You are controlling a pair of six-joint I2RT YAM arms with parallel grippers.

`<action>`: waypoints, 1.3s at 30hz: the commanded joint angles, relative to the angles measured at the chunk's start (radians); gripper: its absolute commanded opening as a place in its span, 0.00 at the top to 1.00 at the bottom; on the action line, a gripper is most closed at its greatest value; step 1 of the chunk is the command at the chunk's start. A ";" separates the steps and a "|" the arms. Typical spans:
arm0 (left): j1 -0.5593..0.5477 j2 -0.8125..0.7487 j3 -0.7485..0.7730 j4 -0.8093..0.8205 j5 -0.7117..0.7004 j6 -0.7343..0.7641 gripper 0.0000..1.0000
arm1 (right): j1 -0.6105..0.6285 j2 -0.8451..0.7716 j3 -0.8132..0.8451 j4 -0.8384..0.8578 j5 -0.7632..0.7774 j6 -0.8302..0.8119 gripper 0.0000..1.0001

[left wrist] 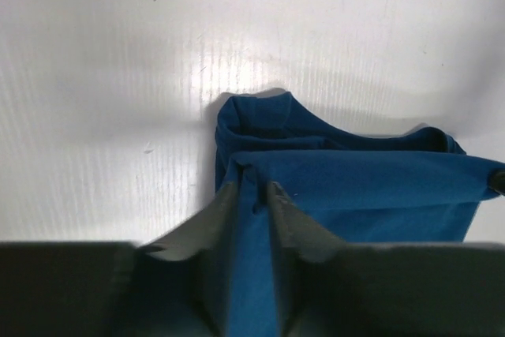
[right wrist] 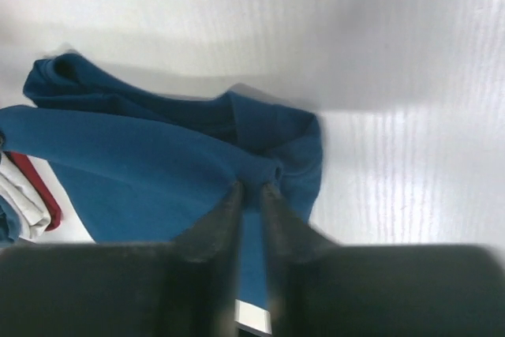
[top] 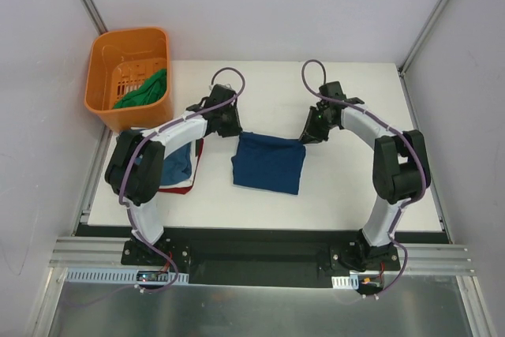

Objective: Fold and stack the t-shirts
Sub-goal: Fold the long partially folded tshirt into a neat square

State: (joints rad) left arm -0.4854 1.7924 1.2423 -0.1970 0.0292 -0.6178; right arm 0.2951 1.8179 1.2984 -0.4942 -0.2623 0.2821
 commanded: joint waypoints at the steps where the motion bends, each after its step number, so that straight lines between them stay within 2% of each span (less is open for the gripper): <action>1: 0.019 0.033 0.069 -0.001 0.075 0.044 0.68 | -0.030 0.044 0.096 -0.010 0.021 -0.007 0.69; 2: 0.019 0.030 0.075 0.001 0.080 0.047 0.58 | -0.030 0.055 0.111 -0.023 0.024 -0.032 0.61; 3: 0.019 0.018 0.077 0.002 0.087 0.050 0.48 | -0.030 0.054 0.124 -0.042 0.021 -0.038 0.42; 4: 0.019 0.007 0.075 0.001 0.093 0.053 0.28 | -0.030 0.047 0.131 -0.046 0.023 -0.040 0.31; 5: 0.019 -0.005 0.069 0.002 0.101 0.055 0.19 | -0.030 0.020 0.130 -0.044 0.020 -0.044 0.22; 6: 0.019 -0.034 0.062 0.002 0.104 0.055 0.12 | -0.028 0.002 0.124 -0.041 0.017 -0.050 0.03; 8: 0.018 -0.070 0.031 0.004 0.118 0.052 0.01 | -0.024 -0.060 0.087 -0.029 -0.006 -0.058 0.03; 12: 0.018 -0.203 -0.058 0.019 0.129 0.033 0.01 | 0.021 -0.156 0.003 0.060 -0.127 -0.064 0.03; 13: 0.018 -0.229 -0.102 0.025 0.130 0.023 0.01 | 0.032 -0.170 -0.013 0.081 -0.197 -0.060 0.03; 17: 0.018 -0.333 -0.197 0.086 0.190 0.003 0.01 | 0.082 -0.125 -0.039 0.190 -0.301 0.000 0.03; 20: 0.018 -0.317 -0.239 0.169 0.265 -0.031 0.01 | 0.088 -0.057 -0.014 0.201 -0.270 0.042 0.03; 22: 0.015 -0.282 -0.233 0.194 0.349 -0.054 0.01 | 0.088 -0.019 0.010 0.188 -0.176 0.048 0.03; 25: -0.007 -0.216 -0.239 0.252 0.422 -0.082 0.01 | 0.085 0.053 0.061 0.131 -0.111 0.020 0.03; 31: -0.070 -0.127 -0.257 0.286 0.423 -0.096 0.01 | 0.065 0.194 0.111 0.095 -0.104 0.022 0.03; 39: -0.116 -0.073 -0.325 0.286 0.411 -0.118 0.01 | 0.064 0.149 0.065 0.094 -0.074 0.009 0.03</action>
State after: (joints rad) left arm -0.5842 1.7176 0.9604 0.0635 0.4210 -0.7071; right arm 0.3614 1.9926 1.3872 -0.3710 -0.4000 0.3099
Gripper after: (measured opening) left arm 0.992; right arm 0.966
